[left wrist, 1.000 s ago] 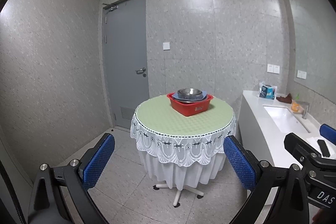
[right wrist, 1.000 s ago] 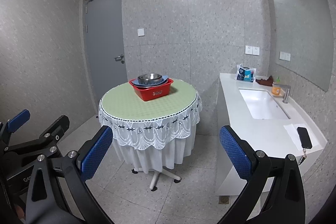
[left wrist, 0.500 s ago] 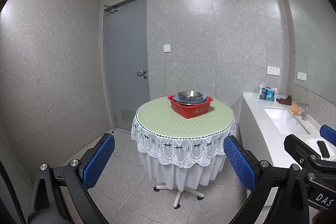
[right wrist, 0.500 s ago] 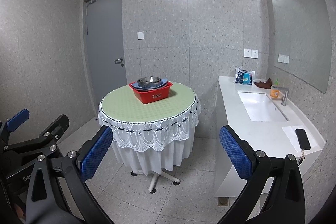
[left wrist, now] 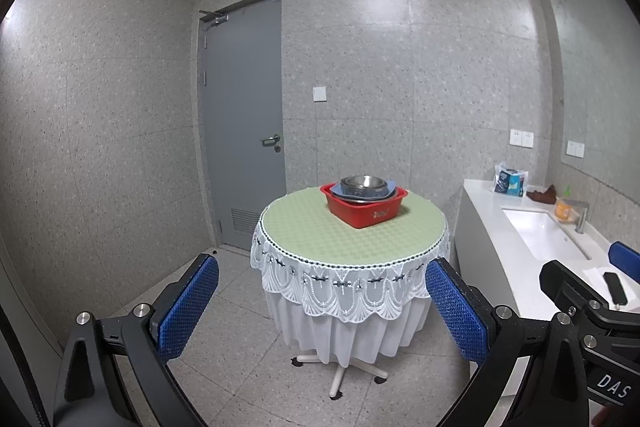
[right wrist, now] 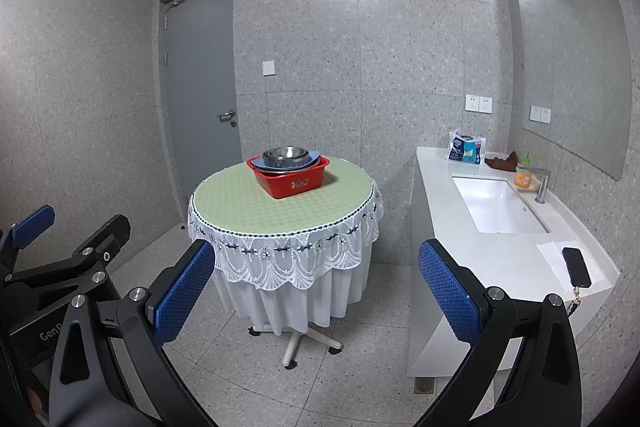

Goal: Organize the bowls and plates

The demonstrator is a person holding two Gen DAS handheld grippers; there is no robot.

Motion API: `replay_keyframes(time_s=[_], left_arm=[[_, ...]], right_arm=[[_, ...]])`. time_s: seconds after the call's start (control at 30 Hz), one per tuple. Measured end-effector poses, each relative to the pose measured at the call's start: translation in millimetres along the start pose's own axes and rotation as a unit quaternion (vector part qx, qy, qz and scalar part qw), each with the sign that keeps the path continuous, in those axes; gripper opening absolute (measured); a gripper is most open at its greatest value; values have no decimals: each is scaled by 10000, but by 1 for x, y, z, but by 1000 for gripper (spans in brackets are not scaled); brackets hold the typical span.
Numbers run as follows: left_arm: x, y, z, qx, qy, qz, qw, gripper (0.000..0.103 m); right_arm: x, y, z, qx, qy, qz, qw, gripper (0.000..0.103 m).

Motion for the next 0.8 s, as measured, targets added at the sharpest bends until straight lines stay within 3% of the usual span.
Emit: replay_keyframes(time_s=[0.8], left_arm=[[12, 0, 2, 33, 5, -23, 10000, 102]], right_arm=[[3, 0, 4, -11, 15, -6, 10000, 103]])
Point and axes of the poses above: each gripper's, at about its wrist camera, not at the fingertips, and x roughly the way its jaws point, z to its right, y to its top, the point moved 4 cm from there along x, roughly the way its jaws point, and after that the axes turned 1 degree about z, right-handed, at the moved point
